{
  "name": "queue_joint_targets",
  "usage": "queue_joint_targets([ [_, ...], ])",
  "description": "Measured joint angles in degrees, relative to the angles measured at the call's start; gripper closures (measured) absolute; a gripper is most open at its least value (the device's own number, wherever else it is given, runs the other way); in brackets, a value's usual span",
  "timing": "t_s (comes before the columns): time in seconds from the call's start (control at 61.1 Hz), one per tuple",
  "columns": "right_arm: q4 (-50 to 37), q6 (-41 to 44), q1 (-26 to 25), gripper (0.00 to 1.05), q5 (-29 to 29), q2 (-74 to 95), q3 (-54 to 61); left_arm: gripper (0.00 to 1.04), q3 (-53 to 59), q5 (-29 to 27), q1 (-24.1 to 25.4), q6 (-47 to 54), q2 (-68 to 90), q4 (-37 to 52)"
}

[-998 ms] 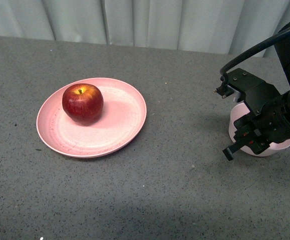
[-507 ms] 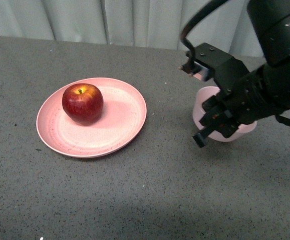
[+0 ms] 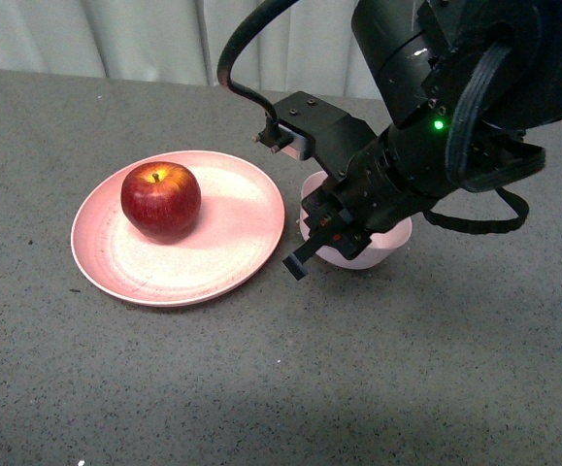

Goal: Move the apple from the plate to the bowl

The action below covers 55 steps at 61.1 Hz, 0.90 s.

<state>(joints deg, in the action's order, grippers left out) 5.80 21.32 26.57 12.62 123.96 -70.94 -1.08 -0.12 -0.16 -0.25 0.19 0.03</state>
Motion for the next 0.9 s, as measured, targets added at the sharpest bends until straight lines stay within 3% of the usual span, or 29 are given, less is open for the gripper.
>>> queue_joint_targets([
  [0.311, 2.5, -0.2, 1.1, 1.03, -0.1, 2.2, -4.4, 0.07, 0.0, 0.0, 0.0, 0.0, 0.0, 0.0],
  [0.654, -5.4, -1.9, 0.8, 0.5, -0.1, 0.2, 1.3, 0.07, 0.0, 0.0, 0.0, 0.0, 0.0, 0.0],
  [0.9, -21.5, -5.6, -2.1, 0.11, -7.7, -10.5, 12.8, 0.07, 0.0, 0.0, 0.0, 0.0, 0.0, 0.0],
])
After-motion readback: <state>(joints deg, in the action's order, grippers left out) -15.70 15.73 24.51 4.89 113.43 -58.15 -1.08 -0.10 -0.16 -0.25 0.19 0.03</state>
